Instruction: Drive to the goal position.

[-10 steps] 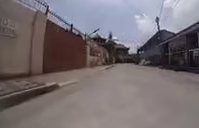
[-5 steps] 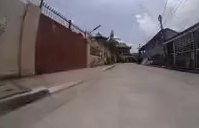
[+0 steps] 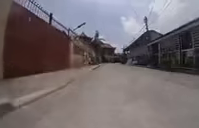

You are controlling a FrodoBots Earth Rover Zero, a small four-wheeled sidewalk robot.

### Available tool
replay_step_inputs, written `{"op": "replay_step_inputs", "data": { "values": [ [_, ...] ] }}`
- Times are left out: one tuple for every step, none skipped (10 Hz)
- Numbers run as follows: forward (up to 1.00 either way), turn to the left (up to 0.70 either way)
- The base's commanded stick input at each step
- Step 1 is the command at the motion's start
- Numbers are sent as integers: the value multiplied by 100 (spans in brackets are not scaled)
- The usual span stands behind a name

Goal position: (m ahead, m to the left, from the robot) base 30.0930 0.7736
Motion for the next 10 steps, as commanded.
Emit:
{"op": "replay_step_inputs", "data": {
  "values": [
    [100, 0],
    [100, 0],
    [100, 0],
    [100, -2],
    [100, -25],
    [100, -40],
    [100, -40],
    [100, -40],
    [100, -40],
    [100, -40]
  ]
}}
